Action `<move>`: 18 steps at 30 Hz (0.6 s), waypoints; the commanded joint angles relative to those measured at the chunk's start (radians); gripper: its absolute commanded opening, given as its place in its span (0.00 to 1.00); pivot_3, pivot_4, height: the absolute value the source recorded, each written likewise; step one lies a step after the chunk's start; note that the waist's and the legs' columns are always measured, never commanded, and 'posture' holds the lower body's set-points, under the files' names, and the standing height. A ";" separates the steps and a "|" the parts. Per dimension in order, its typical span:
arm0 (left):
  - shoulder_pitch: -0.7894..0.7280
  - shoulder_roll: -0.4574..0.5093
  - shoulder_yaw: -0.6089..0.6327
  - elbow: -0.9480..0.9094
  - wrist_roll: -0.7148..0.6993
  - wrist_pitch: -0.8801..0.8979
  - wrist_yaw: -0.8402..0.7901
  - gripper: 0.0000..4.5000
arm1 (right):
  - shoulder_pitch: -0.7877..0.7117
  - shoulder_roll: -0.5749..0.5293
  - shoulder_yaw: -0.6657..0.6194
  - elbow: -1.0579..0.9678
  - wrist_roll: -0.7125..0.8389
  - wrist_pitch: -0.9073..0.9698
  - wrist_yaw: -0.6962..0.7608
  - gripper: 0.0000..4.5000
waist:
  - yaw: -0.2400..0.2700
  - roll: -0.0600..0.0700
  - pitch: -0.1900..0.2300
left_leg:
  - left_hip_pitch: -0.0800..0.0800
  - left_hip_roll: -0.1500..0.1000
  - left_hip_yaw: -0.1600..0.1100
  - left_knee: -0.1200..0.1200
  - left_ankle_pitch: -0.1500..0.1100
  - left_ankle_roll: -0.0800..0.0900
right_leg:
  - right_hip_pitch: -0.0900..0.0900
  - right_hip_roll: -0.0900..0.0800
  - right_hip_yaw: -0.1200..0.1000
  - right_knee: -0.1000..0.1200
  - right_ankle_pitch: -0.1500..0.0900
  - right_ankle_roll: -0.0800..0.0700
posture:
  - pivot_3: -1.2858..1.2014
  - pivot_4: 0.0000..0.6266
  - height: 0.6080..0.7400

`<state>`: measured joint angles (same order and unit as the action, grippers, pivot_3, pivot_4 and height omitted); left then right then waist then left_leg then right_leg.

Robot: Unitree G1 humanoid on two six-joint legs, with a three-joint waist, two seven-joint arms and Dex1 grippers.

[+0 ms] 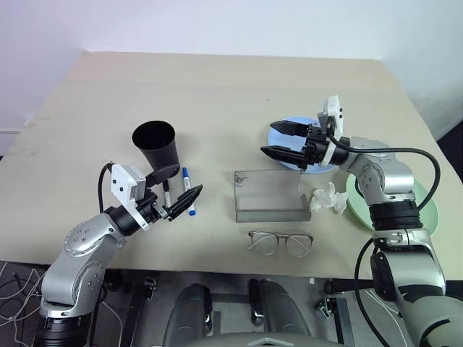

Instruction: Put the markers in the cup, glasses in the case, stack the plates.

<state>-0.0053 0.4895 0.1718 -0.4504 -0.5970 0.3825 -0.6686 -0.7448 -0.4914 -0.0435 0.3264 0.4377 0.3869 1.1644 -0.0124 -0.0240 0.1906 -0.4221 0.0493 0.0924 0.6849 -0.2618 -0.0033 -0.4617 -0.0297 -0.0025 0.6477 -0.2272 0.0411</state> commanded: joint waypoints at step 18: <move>-0.043 -0.031 -0.035 -0.091 0.022 0.008 0.091 1.00 | -0.073 0.012 -0.016 0.078 0.005 -0.045 0.032 0.99 | -0.001 0.000 0.000 | 0.000 0.000 0.000 0.000 0.000 0.000 | 0.000 0.001 0.000 0.000 0.001 0.001 | 0.52 0.24 0.70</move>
<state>-0.0373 0.4529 0.1407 -0.4949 -0.5787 0.3889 -0.5863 -0.7978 -0.4711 -0.0430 0.4182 0.4324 0.3559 1.1864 -0.0138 -0.0239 0.1906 -0.4221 0.0495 0.0923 0.6845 -0.2618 -0.0033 -0.4620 -0.0292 -0.0025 0.6479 -0.2260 0.0432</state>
